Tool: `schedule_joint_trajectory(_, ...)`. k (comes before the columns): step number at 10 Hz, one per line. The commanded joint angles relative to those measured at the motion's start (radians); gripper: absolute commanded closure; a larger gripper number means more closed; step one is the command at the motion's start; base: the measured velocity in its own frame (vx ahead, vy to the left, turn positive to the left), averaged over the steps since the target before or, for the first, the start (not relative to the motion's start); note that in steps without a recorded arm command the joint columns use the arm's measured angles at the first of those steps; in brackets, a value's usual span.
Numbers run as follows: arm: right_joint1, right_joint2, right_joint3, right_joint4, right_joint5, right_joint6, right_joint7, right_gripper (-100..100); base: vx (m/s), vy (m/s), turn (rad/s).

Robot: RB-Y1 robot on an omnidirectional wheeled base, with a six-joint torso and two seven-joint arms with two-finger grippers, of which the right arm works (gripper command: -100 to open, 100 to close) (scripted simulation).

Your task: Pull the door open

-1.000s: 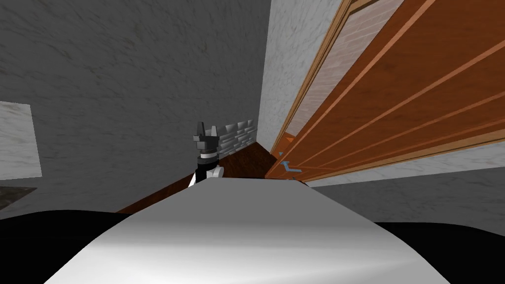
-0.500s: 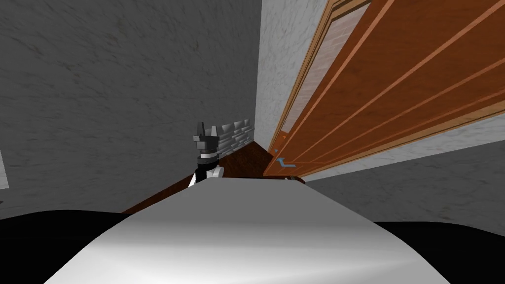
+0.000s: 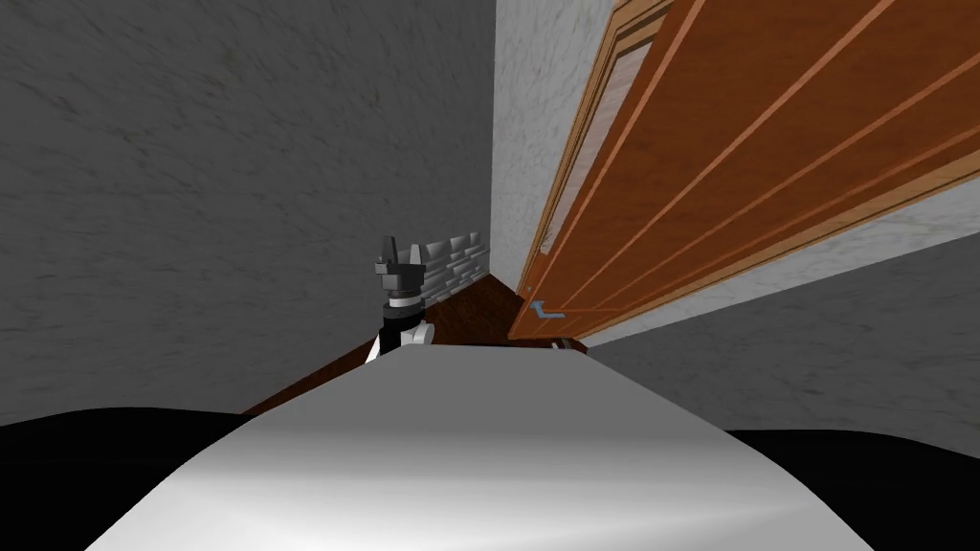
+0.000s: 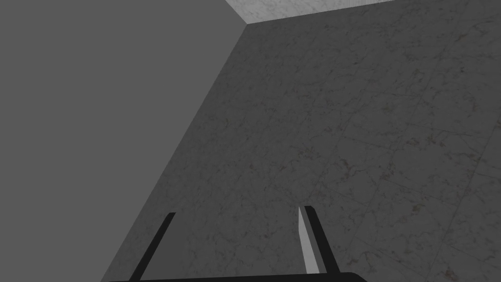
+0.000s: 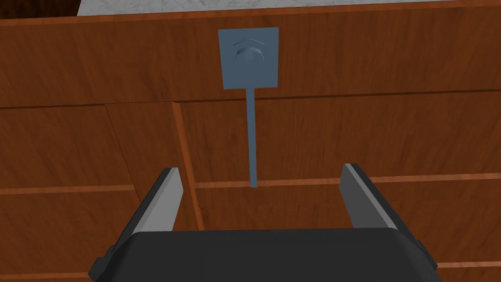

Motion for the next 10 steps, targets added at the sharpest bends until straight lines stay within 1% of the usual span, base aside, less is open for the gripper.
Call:
schedule_joint_trajectory(1, -0.033, 0.007, -0.035, 0.034, -0.009, 0.024, -0.025, -100, 0.056, 0.058, 0.328)
schedule_joint_trajectory(2, -0.058, 0.011, -0.062, 0.061, -0.016, 0.041, -0.043, -100, 0.094, 0.076, 0.314)
schedule_joint_trajectory(3, -0.058, 0.011, -0.062, 0.061, -0.016, 0.041, -0.043, -100, 0.077, 0.045, 0.077)
schedule_joint_trajectory(4, -0.083, 0.016, -0.089, 0.088, -0.024, 0.058, -0.062, -100, 0.059, 0.038, 0.185)
schedule_joint_trajectory(5, -0.095, 0.018, -0.101, 0.101, -0.027, 0.066, -0.07, -100, 0.065, 0.026, 0.193)
schedule_joint_trajectory(6, -0.095, 0.018, -0.101, 0.101, -0.027, 0.066, -0.07, -100, 0.039, 0.012, 0.029)
schedule_joint_trajectory(7, -0.105, 0.019, -0.112, 0.112, -0.03, 0.073, -0.078, -100, 0.025, 0.014, 0.063)
schedule_joint_trajectory(8, -0.121, 0.022, -0.13, 0.13, -0.034, 0.084, -0.09, -100, 0.034, 0.022, 0.152)
schedule_joint_trajectory(10, -0.129, 0.024, -0.138, 0.138, -0.037, 0.089, -0.095, -100, 0.029, 0.014, 0.06)
